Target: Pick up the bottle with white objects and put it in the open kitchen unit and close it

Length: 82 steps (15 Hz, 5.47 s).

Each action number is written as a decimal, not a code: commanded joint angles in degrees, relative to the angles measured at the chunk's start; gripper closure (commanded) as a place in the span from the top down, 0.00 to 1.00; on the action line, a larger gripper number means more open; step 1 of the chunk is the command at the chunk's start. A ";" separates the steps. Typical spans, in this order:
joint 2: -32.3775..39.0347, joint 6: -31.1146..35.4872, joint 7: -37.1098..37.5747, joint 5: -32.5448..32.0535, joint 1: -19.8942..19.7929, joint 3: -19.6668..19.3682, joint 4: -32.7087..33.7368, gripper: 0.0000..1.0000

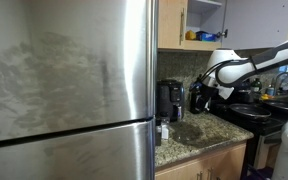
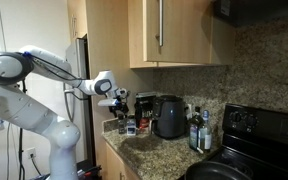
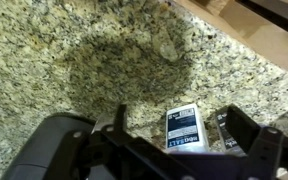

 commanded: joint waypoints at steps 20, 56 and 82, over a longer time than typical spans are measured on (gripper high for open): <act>31.18 1.03 7.50 8.16 -0.58 2.73 27.46 1.00; 48.05 2.33 30.28 -7.15 1.65 6.07 36.42 0.37; 28.13 -6.28 27.48 5.10 -3.82 6.74 27.21 1.00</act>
